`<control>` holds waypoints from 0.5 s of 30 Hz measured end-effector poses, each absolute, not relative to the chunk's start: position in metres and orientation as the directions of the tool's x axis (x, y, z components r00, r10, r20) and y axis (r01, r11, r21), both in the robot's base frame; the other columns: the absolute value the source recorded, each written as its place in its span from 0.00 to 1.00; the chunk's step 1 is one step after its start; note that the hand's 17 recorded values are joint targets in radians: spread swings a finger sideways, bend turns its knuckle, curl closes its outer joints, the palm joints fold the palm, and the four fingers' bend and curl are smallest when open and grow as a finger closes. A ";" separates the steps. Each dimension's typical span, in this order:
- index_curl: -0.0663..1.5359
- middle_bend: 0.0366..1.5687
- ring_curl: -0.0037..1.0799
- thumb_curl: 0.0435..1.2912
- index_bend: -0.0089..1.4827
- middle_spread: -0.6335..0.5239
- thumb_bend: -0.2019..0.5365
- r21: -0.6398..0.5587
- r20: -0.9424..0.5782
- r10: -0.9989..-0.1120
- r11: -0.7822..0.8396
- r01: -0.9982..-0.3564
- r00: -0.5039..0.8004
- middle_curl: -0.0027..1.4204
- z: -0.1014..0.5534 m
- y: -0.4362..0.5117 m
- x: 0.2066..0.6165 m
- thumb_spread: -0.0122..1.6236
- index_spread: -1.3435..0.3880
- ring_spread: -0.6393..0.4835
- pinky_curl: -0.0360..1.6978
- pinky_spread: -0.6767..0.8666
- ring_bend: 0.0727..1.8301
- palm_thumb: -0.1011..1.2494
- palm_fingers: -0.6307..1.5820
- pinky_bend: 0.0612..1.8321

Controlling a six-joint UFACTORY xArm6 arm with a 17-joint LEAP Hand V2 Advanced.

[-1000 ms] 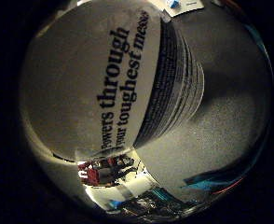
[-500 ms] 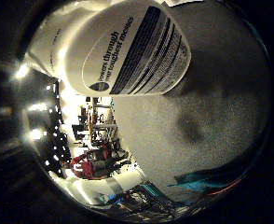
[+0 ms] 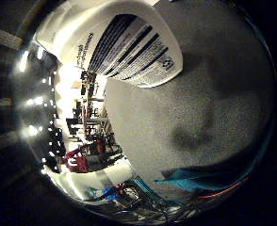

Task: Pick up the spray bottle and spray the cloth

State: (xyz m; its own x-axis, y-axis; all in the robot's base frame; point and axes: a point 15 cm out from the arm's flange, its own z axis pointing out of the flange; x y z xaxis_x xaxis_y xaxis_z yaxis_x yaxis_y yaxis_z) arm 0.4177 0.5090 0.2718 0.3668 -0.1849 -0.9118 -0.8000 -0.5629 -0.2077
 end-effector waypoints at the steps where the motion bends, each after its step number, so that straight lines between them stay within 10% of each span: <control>1: 0.15 0.08 0.24 0.21 0.09 0.74 0.23 -0.207 -0.912 -0.184 -0.563 -0.800 0.366 0.18 0.273 0.508 0.418 0.59 0.58 0.77 0.23 0.72 0.13 0.43 0.23 0.23; 15: 0.13 0.08 0.24 0.20 0.09 0.75 0.24 -0.225 -0.908 -0.164 -0.588 -0.777 0.387 0.15 0.311 0.474 0.420 0.60 0.60 0.78 0.21 0.71 0.11 0.43 0.23 0.22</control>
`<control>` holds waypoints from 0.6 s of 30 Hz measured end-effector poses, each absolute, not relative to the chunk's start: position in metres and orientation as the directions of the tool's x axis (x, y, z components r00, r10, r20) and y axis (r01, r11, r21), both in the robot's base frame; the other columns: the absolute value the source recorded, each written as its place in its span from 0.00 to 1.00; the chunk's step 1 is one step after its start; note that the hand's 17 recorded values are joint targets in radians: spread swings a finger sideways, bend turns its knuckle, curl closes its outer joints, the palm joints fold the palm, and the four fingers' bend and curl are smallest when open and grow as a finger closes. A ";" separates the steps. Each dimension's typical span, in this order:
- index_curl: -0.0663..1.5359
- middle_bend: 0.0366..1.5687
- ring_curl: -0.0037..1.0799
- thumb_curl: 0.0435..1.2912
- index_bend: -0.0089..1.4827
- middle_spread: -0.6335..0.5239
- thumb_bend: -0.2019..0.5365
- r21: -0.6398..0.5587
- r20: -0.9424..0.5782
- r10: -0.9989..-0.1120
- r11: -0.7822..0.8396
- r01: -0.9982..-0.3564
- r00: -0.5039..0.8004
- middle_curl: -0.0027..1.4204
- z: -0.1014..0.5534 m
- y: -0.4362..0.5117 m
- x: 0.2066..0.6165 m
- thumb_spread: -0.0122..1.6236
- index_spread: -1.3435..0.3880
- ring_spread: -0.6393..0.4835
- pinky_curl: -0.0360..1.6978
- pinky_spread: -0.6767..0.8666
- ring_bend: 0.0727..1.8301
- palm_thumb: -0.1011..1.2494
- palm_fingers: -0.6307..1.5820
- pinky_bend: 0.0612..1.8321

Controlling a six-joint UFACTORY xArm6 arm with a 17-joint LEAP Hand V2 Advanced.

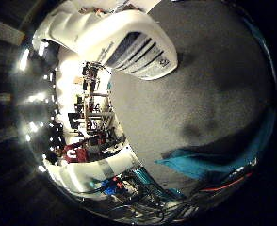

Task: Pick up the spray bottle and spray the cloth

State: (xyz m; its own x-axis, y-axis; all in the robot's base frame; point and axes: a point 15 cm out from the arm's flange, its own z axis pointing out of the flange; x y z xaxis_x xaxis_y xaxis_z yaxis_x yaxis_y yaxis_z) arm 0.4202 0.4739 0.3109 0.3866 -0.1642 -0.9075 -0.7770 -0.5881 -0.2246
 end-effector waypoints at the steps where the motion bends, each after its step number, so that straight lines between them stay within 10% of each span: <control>1: 0.13 0.08 0.24 0.20 0.09 0.75 0.24 -0.232 -0.905 -0.164 -0.584 -0.778 0.393 0.15 0.315 0.471 0.422 0.60 0.60 0.78 0.21 0.71 0.10 0.43 0.23 0.22; 18: 0.14 0.08 0.24 0.19 0.09 0.75 0.24 -0.283 -0.854 -0.221 -0.563 -0.777 0.472 0.14 0.373 0.411 0.439 0.61 0.61 0.80 0.21 0.71 0.09 0.44 0.24 0.21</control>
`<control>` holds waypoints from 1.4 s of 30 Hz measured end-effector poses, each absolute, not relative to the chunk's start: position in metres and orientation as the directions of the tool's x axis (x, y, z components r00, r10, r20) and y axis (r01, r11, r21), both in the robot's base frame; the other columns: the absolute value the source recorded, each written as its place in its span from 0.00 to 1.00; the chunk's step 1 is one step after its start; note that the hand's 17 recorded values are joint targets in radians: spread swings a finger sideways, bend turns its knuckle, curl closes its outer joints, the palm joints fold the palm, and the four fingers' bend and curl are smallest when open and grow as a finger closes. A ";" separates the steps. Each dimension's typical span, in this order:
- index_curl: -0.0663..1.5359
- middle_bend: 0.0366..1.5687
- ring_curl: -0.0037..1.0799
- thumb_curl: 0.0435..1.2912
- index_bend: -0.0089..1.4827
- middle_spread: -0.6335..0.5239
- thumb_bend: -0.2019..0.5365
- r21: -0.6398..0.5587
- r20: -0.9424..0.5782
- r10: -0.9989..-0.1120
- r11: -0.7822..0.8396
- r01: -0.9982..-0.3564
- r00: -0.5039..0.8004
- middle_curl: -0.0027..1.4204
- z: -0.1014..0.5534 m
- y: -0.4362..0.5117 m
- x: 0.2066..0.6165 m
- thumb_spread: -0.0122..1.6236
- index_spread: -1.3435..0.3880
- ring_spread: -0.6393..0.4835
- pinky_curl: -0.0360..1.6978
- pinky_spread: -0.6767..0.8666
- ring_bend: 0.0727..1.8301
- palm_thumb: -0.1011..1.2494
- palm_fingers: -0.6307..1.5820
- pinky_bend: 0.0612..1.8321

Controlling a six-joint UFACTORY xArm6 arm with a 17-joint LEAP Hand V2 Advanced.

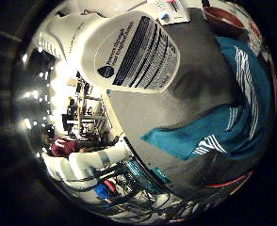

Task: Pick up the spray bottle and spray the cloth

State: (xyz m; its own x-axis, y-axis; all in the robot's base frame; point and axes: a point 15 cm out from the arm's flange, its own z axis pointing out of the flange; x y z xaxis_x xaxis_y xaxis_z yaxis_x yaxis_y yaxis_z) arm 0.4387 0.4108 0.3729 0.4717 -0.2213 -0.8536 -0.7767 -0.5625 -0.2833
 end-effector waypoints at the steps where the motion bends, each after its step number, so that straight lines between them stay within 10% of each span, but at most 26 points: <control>1: 0.14 0.08 0.24 0.19 0.09 0.75 0.24 -0.282 -0.854 -0.221 -0.564 -0.776 0.471 0.14 0.374 0.412 0.438 0.61 0.61 0.80 0.21 0.71 0.09 0.44 0.24 0.21; 42: 0.19 0.09 0.25 0.20 0.11 0.71 0.24 -0.209 -0.877 -0.241 -0.587 -0.782 0.415 0.18 0.315 0.436 0.438 0.65 0.60 0.77 0.21 0.72 0.10 0.51 0.26 0.20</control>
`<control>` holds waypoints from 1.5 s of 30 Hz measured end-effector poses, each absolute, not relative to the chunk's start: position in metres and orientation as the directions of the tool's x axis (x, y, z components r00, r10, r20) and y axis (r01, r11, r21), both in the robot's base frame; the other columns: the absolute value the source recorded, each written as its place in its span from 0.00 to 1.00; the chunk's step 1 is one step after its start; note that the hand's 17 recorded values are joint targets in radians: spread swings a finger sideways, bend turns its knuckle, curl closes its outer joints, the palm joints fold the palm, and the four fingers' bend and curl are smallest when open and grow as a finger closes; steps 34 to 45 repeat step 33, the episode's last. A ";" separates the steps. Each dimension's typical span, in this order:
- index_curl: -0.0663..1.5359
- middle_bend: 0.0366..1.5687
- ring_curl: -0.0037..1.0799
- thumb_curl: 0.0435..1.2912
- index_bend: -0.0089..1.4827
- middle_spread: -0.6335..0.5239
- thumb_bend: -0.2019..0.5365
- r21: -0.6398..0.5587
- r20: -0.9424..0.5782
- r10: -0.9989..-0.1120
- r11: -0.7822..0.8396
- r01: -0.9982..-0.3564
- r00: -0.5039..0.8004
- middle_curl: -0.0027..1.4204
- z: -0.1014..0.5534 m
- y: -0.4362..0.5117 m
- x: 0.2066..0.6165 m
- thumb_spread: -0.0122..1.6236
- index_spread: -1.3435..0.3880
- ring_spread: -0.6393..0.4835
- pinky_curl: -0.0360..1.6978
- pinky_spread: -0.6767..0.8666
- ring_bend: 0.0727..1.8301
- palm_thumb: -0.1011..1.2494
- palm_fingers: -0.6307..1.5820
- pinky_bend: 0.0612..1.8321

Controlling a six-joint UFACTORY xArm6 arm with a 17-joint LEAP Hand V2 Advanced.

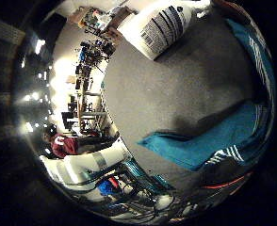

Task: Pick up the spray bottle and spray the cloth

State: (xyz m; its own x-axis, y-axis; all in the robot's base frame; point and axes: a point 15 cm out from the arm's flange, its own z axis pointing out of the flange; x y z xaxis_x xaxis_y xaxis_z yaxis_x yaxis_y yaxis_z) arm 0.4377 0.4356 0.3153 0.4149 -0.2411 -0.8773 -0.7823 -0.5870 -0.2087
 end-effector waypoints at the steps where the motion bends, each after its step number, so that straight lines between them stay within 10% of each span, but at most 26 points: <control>1: 0.19 0.09 0.25 0.20 0.11 0.71 0.24 -0.209 -0.877 -0.242 -0.585 -0.784 0.414 0.18 0.316 0.433 0.439 0.65 0.60 0.77 0.21 0.72 0.10 0.51 0.26 0.20; 45: 0.20 0.08 0.25 0.20 0.12 0.72 0.24 -0.240 -0.775 -0.415 -0.505 -0.829 0.477 0.17 0.386 0.275 0.427 0.67 0.60 0.77 0.21 0.71 0.08 0.52 0.27 0.18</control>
